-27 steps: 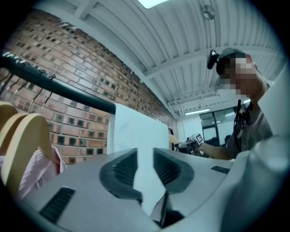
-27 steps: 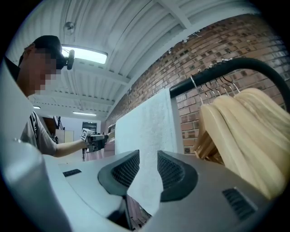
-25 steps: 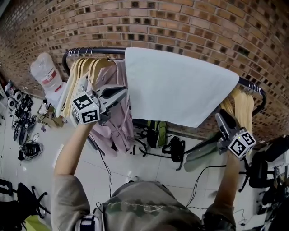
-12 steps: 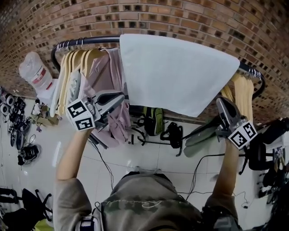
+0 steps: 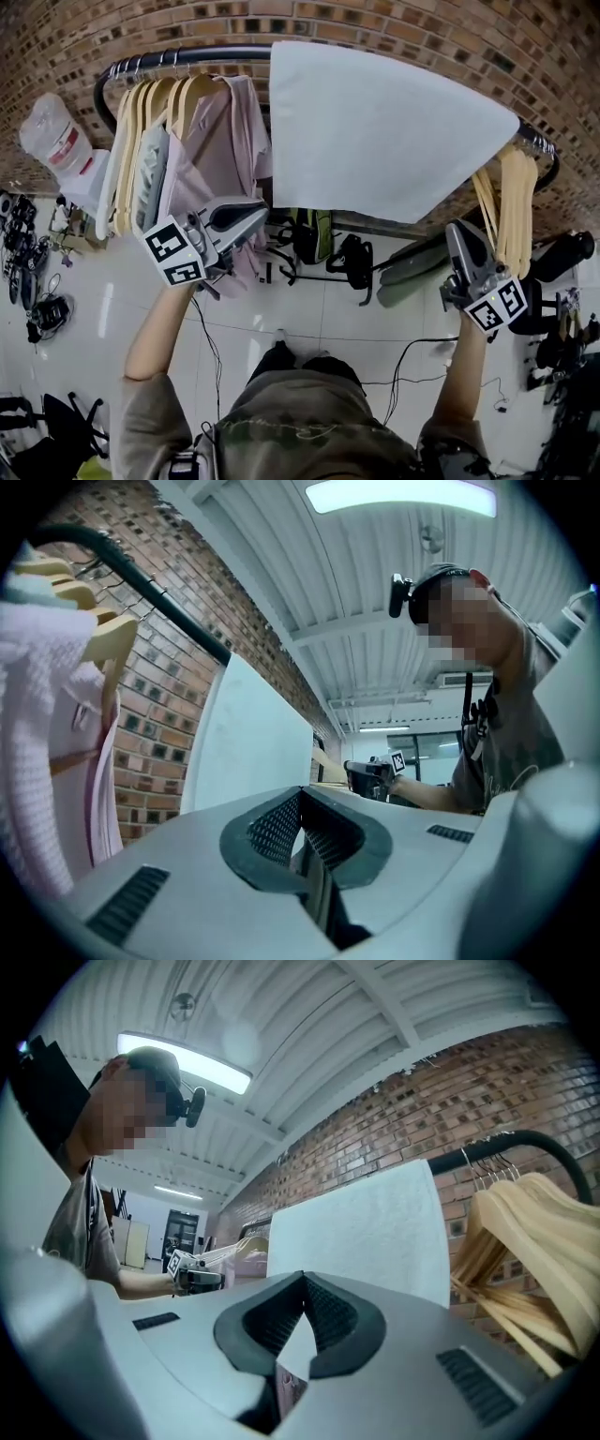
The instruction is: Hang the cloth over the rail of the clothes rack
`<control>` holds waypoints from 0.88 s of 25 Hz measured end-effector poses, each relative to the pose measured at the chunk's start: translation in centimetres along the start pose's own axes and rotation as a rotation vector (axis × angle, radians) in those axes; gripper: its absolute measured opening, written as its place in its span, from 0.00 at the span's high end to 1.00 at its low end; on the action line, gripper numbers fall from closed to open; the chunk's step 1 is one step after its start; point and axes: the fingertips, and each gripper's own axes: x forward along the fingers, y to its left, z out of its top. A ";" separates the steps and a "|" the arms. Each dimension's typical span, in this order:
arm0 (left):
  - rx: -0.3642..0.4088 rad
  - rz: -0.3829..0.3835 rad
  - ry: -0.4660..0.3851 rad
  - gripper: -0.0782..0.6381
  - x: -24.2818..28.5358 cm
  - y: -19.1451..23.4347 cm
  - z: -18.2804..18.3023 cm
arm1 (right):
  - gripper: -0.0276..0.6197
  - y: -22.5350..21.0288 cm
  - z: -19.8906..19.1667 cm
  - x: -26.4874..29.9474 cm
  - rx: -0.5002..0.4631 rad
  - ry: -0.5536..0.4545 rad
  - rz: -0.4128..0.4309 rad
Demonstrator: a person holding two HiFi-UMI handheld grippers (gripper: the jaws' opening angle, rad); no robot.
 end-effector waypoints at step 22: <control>0.035 0.309 0.037 0.88 -5.6 -26.0 -5.6 | 0.95 15.9 -4.8 -19.8 0.112 -0.047 0.098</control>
